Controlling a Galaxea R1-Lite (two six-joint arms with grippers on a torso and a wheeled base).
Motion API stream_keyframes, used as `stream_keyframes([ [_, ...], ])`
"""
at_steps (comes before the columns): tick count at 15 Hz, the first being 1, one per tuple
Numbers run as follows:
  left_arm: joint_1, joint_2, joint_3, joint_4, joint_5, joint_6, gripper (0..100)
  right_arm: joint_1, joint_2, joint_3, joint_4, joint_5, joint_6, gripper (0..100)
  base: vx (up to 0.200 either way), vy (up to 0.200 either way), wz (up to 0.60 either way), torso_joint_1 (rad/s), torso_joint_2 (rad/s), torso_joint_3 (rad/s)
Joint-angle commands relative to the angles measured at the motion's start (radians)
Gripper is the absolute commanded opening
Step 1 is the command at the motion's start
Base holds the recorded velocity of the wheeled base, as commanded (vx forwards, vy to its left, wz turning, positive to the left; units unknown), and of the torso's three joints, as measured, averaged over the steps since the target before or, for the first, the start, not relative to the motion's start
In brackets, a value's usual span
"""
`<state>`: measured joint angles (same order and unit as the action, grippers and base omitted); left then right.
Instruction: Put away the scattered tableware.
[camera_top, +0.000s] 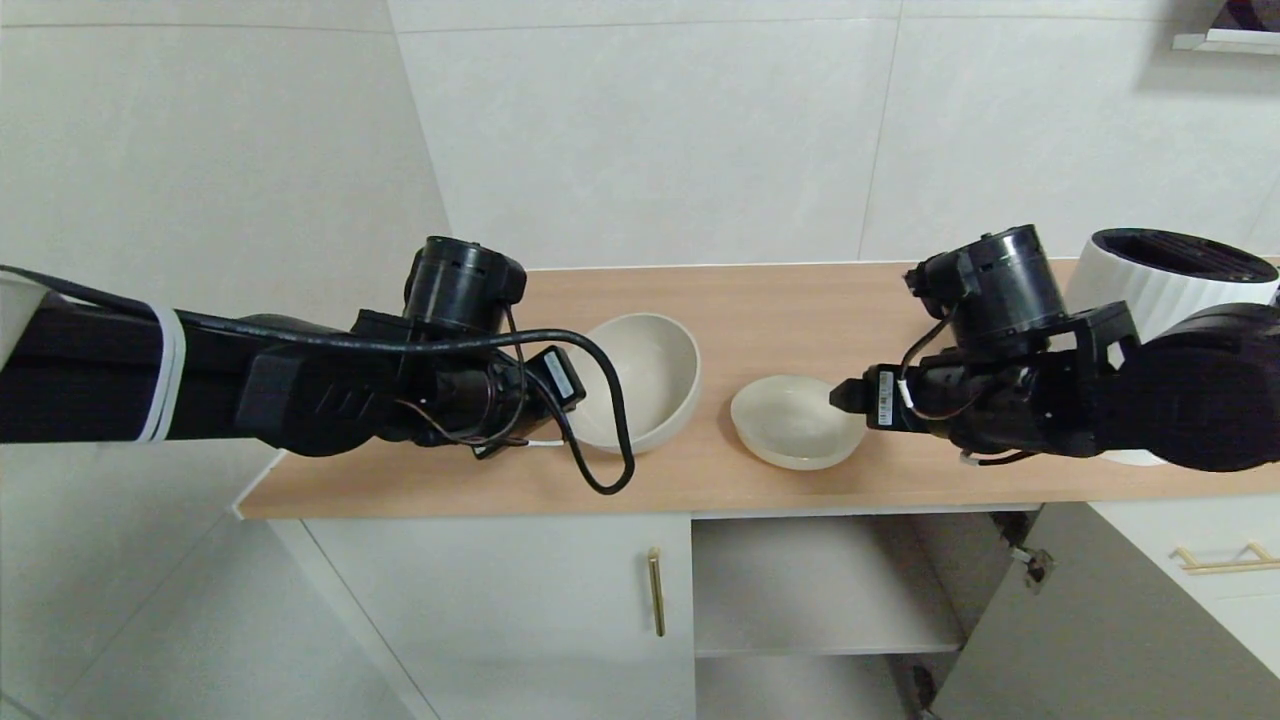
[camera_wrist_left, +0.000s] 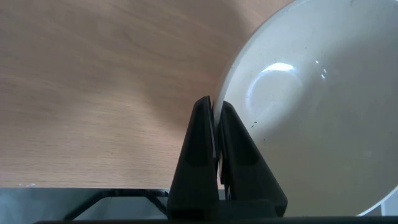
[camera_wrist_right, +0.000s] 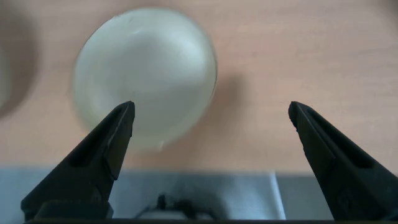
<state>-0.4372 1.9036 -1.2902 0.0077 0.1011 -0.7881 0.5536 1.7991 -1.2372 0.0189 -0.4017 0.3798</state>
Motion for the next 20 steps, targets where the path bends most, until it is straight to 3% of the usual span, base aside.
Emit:
stream_keyframes([
  [1, 0.0, -0.011, 0.0, 0.0, 0.0, 0.0, 0, 0.0, 0.089, -0.007, -0.037, -0.022, -0.002, 100, 0.0, 0.0, 0.0, 0.0, 0.0, 0.0],
  [17, 0.0, -0.011, 0.002, 0.002, 0.002, 0.0, 0, -0.023, 0.187, -0.062, -0.042, -0.055, 0.016, 100, 0.0, 0.0, 0.0, 0.0, 0.0, 0.0],
  [18, 0.0, -0.011, 0.002, 0.002, 0.002, 0.0, 0, -0.021, 0.189, -0.064, -0.042, -0.054, 0.018, 0, 0.0, 0.0, 0.0, 0.0, 0.0, 0.0],
  [20, 0.0, -0.018, 0.002, 0.002, 0.002, 0.0, 0, -0.021, 0.186, -0.064, -0.042, -0.054, 0.031, 0, 0.0, 0.0, 0.0, 0.0, 0.0, 0.0],
])
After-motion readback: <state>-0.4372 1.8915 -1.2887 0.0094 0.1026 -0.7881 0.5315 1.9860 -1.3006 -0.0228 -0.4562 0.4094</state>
